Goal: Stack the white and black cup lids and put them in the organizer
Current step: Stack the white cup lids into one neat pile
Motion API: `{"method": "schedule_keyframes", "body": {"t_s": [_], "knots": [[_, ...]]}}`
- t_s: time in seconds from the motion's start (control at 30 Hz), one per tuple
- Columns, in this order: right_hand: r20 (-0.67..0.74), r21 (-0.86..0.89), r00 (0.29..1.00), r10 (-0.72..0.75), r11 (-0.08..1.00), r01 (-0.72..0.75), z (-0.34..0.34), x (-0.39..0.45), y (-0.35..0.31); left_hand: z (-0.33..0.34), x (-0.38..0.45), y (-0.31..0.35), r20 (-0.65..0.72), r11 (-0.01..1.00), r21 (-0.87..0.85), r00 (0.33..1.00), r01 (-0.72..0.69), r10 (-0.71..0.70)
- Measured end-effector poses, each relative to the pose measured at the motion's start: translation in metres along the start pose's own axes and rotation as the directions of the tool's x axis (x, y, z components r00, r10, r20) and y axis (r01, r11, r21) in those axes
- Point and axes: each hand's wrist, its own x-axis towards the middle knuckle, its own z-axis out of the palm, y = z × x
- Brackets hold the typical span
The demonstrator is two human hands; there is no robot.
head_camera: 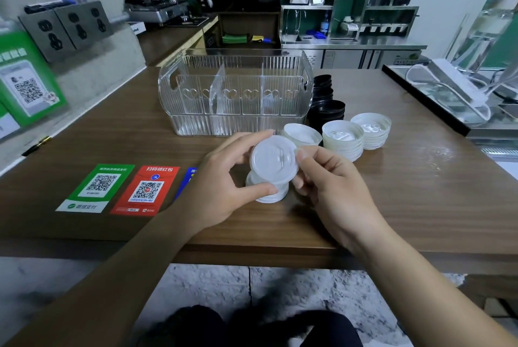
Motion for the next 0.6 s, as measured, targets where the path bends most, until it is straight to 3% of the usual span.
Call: {"method": "schedule_keyframes", "body": {"t_s": [0.07,0.17,0.23,0.33,0.43,0.6], "knots": [[-0.022,-0.045,1.000,-0.020,0.999,0.019,-0.001,0.000,0.004,0.000,-0.002,-0.005,-0.002,1.000,0.012,1.000,0.005,-0.005],[-0.114,-0.282,0.982,-0.153,0.952,0.116,-0.003,-0.005,0.006,-0.003,-0.004,-0.009,0.005,0.999,0.029,0.999,0.038,-0.039],[-0.120,-0.463,0.964,-0.235,0.873,0.155,-0.006,-0.010,0.010,-0.004,-0.004,-0.012,0.012,0.998,0.045,0.999,0.050,-0.051],[-0.012,-0.684,0.948,-0.318,0.694,0.224,-0.004,-0.019,0.013,-0.004,-0.006,-0.012,0.009,0.993,0.086,0.997,0.075,-0.076],[0.066,-0.775,0.952,-0.298,0.586,0.237,-0.002,-0.020,0.011,-0.003,-0.006,-0.009,0.032,0.980,0.149,0.990,0.134,-0.140],[0.037,-0.804,0.976,-0.217,0.574,0.158,-0.004,-0.018,0.011,-0.001,-0.006,-0.011,0.081,0.965,0.203,0.980,0.164,-0.184]]}}
